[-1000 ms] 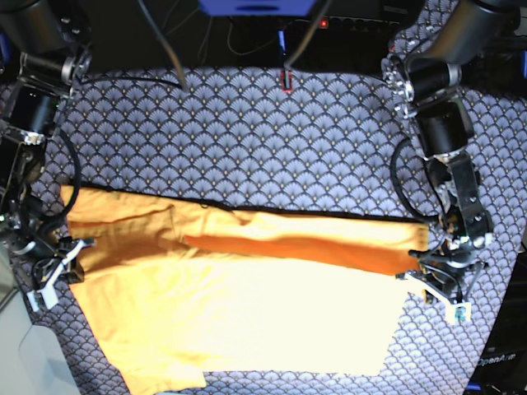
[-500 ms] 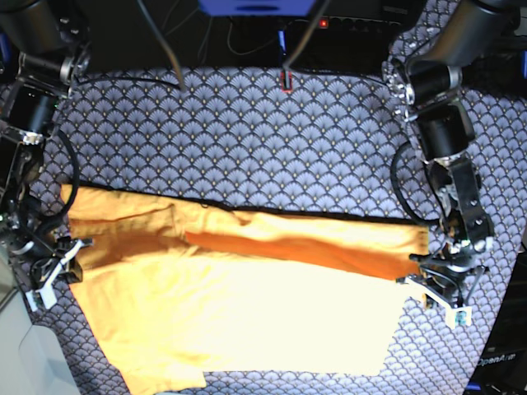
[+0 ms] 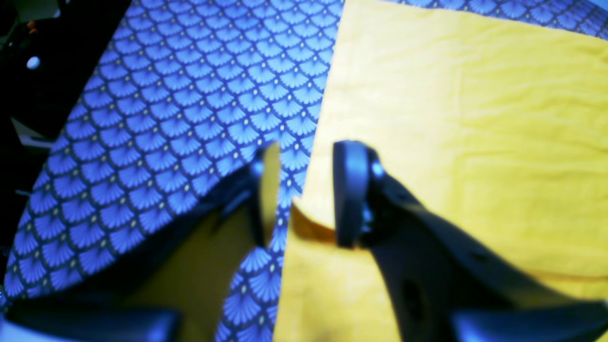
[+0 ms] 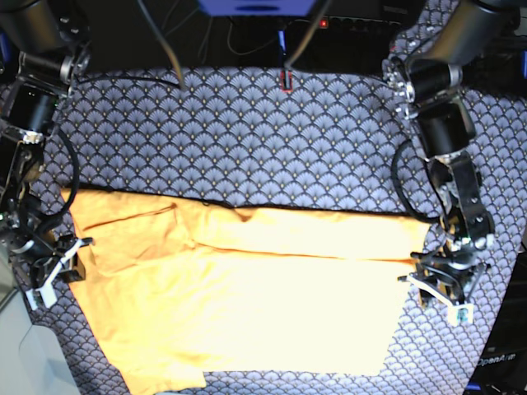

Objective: Fold the T-shirt properly
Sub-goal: 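Lower the folded edge onto the shirt and open both grippers, then raise both grippers and move them back toward the fold line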

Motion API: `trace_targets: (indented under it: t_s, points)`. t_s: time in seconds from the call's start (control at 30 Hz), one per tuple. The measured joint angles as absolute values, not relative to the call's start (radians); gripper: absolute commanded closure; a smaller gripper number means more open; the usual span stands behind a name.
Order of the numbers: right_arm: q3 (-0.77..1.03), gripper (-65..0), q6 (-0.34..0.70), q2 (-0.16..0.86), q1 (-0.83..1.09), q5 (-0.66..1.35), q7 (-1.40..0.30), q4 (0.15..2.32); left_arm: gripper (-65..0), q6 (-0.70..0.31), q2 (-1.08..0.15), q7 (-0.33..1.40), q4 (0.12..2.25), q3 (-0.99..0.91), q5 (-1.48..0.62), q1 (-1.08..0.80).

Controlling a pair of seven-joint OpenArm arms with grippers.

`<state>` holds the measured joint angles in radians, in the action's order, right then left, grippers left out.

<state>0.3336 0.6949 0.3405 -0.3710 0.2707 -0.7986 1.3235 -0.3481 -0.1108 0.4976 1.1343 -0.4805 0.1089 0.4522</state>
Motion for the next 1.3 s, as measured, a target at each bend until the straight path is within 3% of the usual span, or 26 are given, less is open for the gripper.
trace_targets:
  t_s: [0.27,0.53,0.7,0.97,1.3]
  points:
    - [0.333,-13.9,0.695,0.342,-0.336,0.274,-0.792,1.325,-31.0,-0.348,-0.110,0.497,1.137,-0.480,0.110,0.437]
    - [0.370,-14.2,0.696,0.362,-0.188,0.271,-0.794,1.337,-35.7,-0.352,-0.065,0.502,1.328,-0.482,0.109,0.241]
    - [0.385,-21.9,0.695,0.354,-0.081,0.270,-0.798,1.489,-41.2,-0.367,-0.027,0.496,1.445,-0.479,0.101,0.153]
    - [0.442,-35.0,0.696,0.313,0.003,0.274,-0.798,1.595,-41.5,-0.364,-0.013,0.504,1.459,-0.486,0.102,0.095]
    - [0.602,-36.9,0.695,0.297,-0.105,0.284,-0.797,1.388,-41.5,-0.356,-0.006,0.505,1.499,-0.534,0.101,0.092]
